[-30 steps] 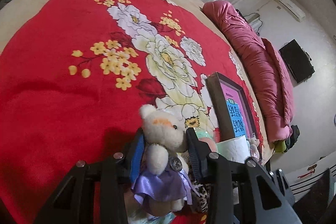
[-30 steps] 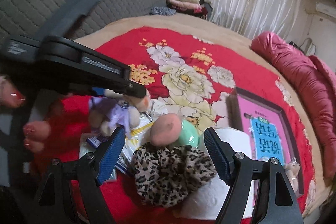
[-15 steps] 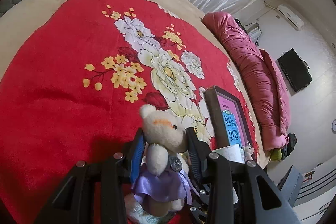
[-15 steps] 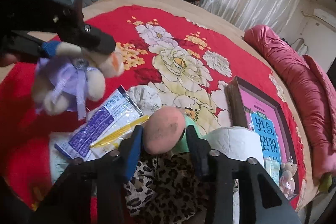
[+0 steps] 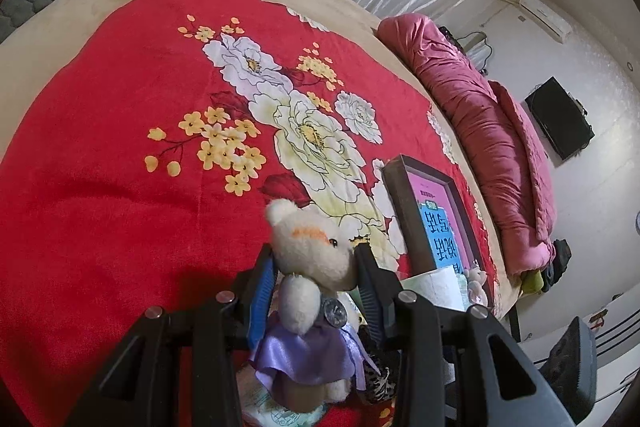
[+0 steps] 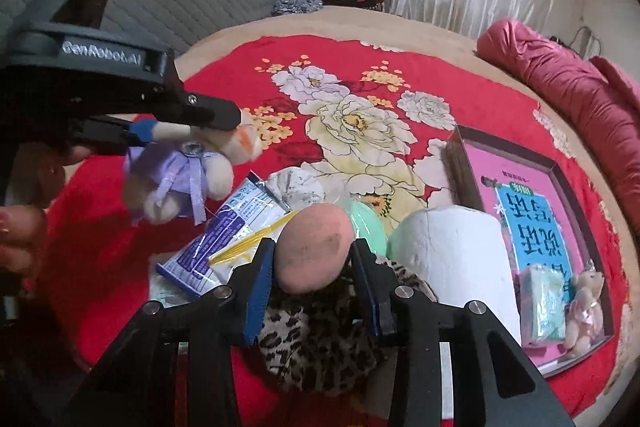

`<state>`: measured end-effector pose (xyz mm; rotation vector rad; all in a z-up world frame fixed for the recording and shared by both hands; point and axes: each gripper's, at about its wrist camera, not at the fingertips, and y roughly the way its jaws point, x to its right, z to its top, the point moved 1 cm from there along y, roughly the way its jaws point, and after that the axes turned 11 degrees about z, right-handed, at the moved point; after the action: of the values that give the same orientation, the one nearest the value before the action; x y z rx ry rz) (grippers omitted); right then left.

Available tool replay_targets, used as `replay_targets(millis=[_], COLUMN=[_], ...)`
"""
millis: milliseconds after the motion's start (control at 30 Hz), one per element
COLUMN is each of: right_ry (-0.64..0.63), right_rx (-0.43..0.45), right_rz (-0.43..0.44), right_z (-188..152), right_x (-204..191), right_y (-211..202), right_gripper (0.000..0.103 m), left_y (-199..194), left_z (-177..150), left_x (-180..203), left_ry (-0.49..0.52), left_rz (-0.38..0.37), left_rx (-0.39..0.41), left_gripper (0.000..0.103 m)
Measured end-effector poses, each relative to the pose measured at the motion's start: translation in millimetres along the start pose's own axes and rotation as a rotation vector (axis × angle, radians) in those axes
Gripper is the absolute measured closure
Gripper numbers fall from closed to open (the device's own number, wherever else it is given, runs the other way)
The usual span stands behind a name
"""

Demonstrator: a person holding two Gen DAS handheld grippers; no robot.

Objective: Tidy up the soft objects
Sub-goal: 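Grasp the pink sponge with the right tool while the left holds the bear, then lift the pink sponge toward the tray with the right tool while the left holds the bear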

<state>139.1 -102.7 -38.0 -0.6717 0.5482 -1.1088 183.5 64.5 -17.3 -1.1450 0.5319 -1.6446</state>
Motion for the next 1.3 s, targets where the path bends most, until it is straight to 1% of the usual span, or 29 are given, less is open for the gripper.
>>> replay_targets(millis=[167,300,467,633,767,900,1033,1300], right_ry=[-0.015,-0.026,-0.037,-0.015,0.002,-0.007,0.003,0.07], right_rx=[0.042,0.077,0.107,0.133,0.152,0.182,0.19,0.224], right_rz=[0.003,-0.009,-0.034,-0.052,-0.074,-0.126,-0.16,-0.183], right_z=[0.1,1.3,0.3,-2.7,-5.4,-12.1,-22.2,-29.1], right_x=[-1.6,-0.3,5.0,15.6,24.5,29.9,39.3,58.2], right_y=[-16.3,-30.2,-43.6,-56.6,-66.9,-83.3,-96.2,-109.9], right_gripper=[0.063,0.063,0.063,0.063,0.063,0.063,0.063,0.063], left_y=[-4.1,-8.5,-15.2,-22.8,-29.3,-32.1,-34.0,-45.8], left_z=[-2.2,-4.9,-13.0,-20.1,-25.8,-32.3,-43.0,-60.5], left_x=[8.2,20.3,37.3,47.9,60.3,72.9,88.7,116.4], left_ry=[0.03,0.053,0.105,0.105,0.131,0.153,0.185,0.195], left_rz=[-0.002,-0.021,-0.02,-0.04,-0.042,-0.049,-0.049,-0.064], left_rx=[0.01,0.022,0.042,0.062,0.088,0.089,0.097,0.16], left_gripper=[0.063,0.063,0.063,0.063,0.063,0.063,0.063,0.063])
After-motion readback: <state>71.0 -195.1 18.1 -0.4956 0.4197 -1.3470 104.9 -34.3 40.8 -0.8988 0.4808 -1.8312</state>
